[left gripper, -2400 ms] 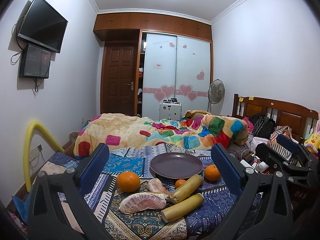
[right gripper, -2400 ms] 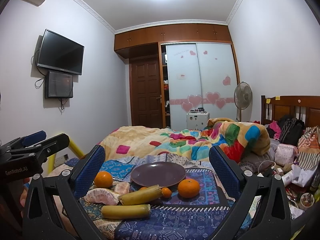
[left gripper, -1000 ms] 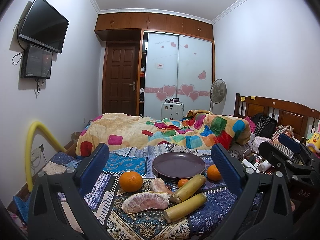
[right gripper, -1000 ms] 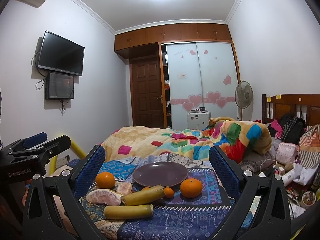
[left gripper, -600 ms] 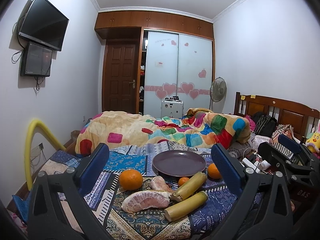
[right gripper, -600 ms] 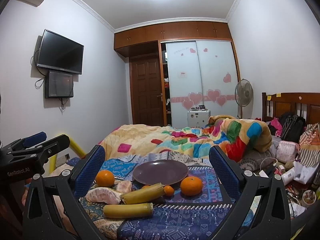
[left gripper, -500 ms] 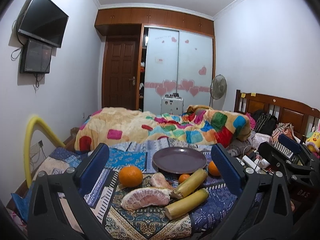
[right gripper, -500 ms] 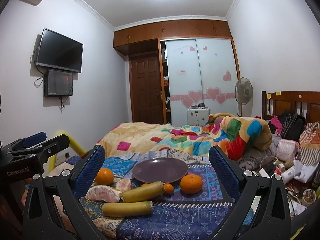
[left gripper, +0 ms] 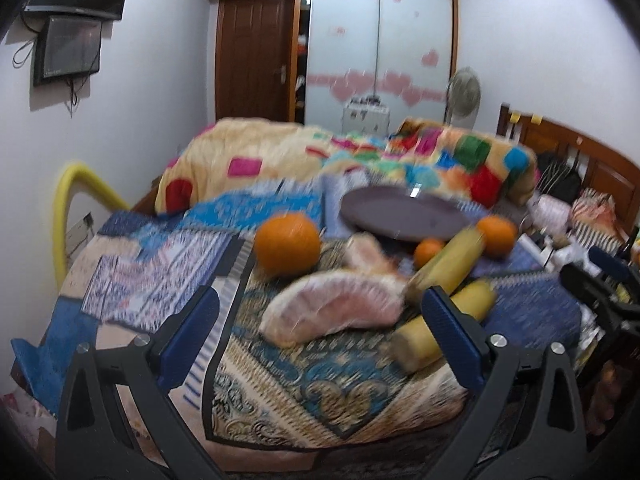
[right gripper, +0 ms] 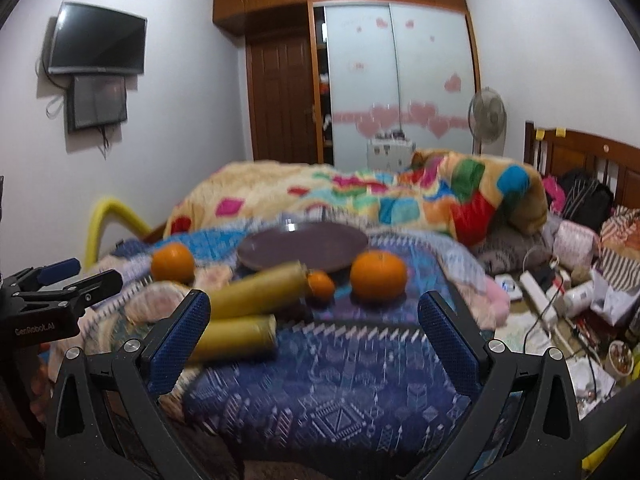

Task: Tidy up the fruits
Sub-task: 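Grasp a yellow tube with the right gripper while the left approaches a pomelo segment, then grasp the peeled pomelo segment with the left gripper while the right lifts the tube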

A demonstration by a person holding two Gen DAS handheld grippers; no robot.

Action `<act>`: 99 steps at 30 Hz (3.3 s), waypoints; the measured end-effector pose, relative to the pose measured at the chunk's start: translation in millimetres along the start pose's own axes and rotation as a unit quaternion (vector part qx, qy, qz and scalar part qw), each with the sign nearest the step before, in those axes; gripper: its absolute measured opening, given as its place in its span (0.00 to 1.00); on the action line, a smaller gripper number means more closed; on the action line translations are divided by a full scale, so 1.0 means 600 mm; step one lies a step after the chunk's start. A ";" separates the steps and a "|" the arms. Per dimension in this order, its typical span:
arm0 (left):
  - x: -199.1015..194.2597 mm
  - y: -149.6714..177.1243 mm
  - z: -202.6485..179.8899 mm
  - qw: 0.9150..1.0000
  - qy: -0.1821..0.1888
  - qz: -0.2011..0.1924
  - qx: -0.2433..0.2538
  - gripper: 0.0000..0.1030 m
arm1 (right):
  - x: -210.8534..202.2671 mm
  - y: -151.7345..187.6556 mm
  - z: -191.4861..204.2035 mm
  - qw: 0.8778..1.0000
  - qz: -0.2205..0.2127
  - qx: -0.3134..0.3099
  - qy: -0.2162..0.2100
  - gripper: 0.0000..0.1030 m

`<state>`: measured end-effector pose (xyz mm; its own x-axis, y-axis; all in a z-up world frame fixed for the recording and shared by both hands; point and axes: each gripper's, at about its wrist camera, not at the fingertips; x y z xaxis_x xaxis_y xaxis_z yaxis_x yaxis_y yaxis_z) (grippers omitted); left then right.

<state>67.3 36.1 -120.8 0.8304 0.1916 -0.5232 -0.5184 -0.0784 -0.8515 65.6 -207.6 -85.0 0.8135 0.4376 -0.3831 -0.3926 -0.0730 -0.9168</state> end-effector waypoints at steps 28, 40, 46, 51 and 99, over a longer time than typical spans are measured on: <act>0.047 0.035 -0.101 0.994 0.071 0.058 0.055 0.95 | 0.060 0.014 -0.013 0.997 0.079 0.019 -0.007 1.00; 0.073 0.001 0.014 0.998 -0.001 0.045 0.052 0.95 | 0.117 0.022 0.027 0.992 0.107 0.038 -0.047 1.00; 0.116 0.000 0.026 0.996 0.029 0.075 0.036 0.95 | 0.141 0.029 0.051 0.990 0.129 0.028 -0.052 1.00; 0.127 0.006 0.017 0.995 0.050 0.080 0.031 0.88 | 0.152 0.036 0.059 0.989 0.141 0.008 -0.032 0.99; 0.134 -0.027 -0.075 0.962 0.111 0.146 0.202 0.67 | 0.154 0.004 -0.047 0.973 0.221 -0.049 -0.038 0.60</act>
<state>151.6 8.8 -150.5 0.6378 0.0012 -0.7702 -0.7355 0.2979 -0.6086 152.1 -192.8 -126.1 0.5389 0.4093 -0.7363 -0.6507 -0.3529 -0.6724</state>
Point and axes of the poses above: each gripper's, at about its wrist camera, not at the fingertips, and x roughly the way its jaws point, z to its left, y to its underside, and after that the axes turned 9 degrees about -y, right-handed
